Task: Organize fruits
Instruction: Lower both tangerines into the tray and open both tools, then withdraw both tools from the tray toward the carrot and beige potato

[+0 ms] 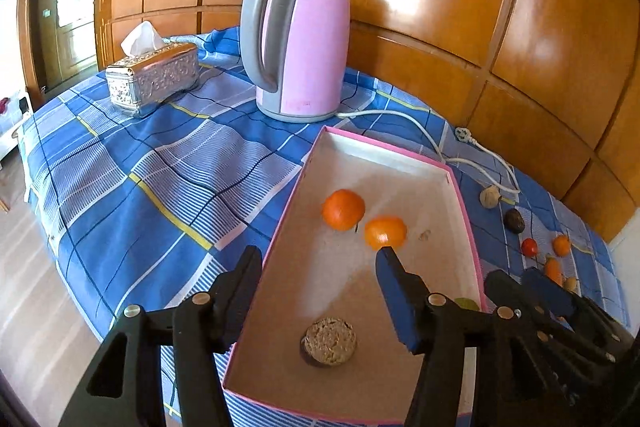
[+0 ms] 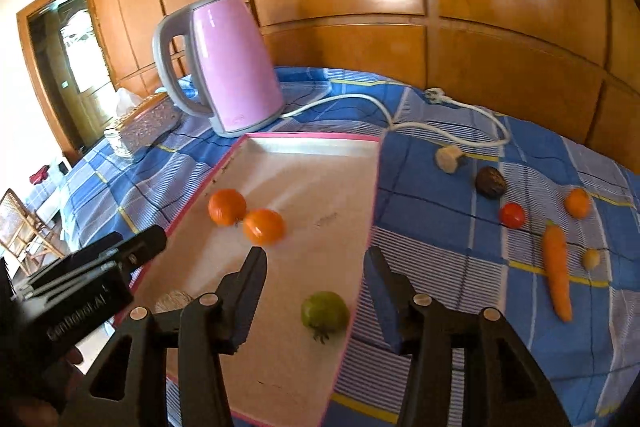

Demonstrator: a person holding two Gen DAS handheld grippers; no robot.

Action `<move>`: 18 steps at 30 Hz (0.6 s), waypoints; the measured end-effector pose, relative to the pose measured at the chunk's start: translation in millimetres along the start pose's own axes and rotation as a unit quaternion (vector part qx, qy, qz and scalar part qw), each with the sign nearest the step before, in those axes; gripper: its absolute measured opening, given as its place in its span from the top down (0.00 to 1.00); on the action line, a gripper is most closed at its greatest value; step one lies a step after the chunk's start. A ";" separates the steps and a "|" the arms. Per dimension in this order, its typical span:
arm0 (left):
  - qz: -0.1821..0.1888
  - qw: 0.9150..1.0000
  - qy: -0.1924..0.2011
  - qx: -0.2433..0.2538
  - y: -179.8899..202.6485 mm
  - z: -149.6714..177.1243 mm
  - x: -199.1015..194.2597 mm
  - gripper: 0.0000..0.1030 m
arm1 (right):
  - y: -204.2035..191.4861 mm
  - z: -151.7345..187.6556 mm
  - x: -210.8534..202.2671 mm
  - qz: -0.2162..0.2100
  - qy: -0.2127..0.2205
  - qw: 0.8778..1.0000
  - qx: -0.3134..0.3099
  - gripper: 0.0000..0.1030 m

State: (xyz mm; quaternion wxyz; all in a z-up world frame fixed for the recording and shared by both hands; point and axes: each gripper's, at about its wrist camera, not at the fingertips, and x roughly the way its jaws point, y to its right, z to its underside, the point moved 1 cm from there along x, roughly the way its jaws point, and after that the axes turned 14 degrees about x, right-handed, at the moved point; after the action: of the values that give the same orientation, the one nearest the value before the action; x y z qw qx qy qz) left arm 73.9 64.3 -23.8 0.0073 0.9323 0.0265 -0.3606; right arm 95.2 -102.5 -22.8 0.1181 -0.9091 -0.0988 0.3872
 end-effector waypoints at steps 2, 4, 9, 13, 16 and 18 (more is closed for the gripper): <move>-0.003 1.000 0.001 0.004 3.2 1.2 -1.7 0.40 | 6.7 3.5 -4.2 0.010 0.006 1.000 0.005 0.39; -0.003 1.000 0.000 0.011 7.7 2.5 -3.1 0.38 | 12.3 5.3 -7.8 0.021 0.012 1.000 0.008 0.32; 0.005 0.999 0.005 0.034 22.7 4.9 -7.1 0.36 | 29.7 6.2 -19.1 0.053 0.035 0.998 0.017 0.22; 0.014 0.998 0.007 0.055 36.5 8.1 -9.1 0.34 | 48.6 7.7 -23.4 0.078 0.035 0.996 0.030 0.20; 0.024 0.998 0.004 0.064 44.8 10.3 -9.0 0.34 | 70.3 9.8 -27.6 0.096 0.036 0.993 0.055 0.20; 0.030 0.997 0.002 0.071 50.8 11.6 -8.7 0.34 | 81.2 10.3 -29.3 0.104 0.034 0.992 0.066 0.20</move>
State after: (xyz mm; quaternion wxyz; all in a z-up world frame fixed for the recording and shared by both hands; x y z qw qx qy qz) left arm 62.5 12.8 -26.8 -0.0485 0.9316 -0.0274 -0.3592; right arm 74.9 -186.4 -33.4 0.1406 -0.9173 0.0261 0.3717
